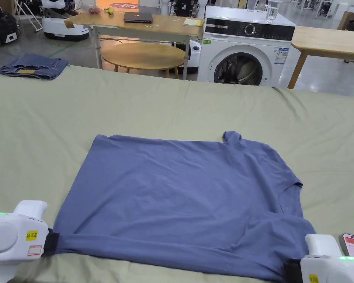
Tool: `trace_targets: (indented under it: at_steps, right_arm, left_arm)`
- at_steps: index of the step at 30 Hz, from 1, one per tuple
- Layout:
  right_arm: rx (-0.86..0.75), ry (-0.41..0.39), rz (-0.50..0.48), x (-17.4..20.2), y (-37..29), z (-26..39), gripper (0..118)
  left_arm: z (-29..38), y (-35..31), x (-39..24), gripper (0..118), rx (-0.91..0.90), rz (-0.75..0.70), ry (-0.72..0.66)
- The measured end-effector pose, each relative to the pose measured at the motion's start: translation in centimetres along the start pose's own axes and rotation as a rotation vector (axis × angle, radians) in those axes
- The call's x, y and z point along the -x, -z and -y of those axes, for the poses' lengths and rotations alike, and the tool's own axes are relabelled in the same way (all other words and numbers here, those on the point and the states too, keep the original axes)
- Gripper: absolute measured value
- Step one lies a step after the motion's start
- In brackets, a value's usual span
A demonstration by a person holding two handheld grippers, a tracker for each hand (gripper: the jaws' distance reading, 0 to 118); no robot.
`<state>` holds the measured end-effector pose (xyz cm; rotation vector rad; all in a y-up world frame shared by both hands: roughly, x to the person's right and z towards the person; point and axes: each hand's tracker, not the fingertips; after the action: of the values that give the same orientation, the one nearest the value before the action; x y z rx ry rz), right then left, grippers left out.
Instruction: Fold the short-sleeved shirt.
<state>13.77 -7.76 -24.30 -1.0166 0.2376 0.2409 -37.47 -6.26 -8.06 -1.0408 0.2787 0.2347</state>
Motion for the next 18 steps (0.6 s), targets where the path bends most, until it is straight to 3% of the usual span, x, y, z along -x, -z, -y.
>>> trace_targets:
  at_steps: [2,3,4,5,13,18]
  right_arm:
    - [-0.025,-0.006,-0.003,0.0,-0.1,0.1,49]
    - [-0.026,-0.008,-0.006,0.0,-0.2,0.0,40]
    - [-0.028,-0.005,-0.030,-0.2,-0.3,-0.1,15]
    - [-0.030,0.016,-0.069,-0.5,-0.2,-0.2,6]
    - [-0.135,0.072,-0.130,-2.0,-3.6,-1.7,5]
    - [-0.191,0.049,-0.130,-1.7,-5.3,-5.1,5]
  left_arm:
    - [0.1,-0.2,-0.1,1,-0.003,0.004,0.003]
    - [0.2,-0.2,0.0,1,-0.005,0.005,0.005]
    - [0.2,-0.3,0.0,1,-0.006,0.007,0.005]
    - [0.2,-0.4,0.0,1,-0.010,0.010,0.003]
    - [-0.8,-3.4,-0.3,1,-0.120,0.022,0.012]
    - [-3.9,-5.0,-0.3,1,-0.222,0.058,-0.003]
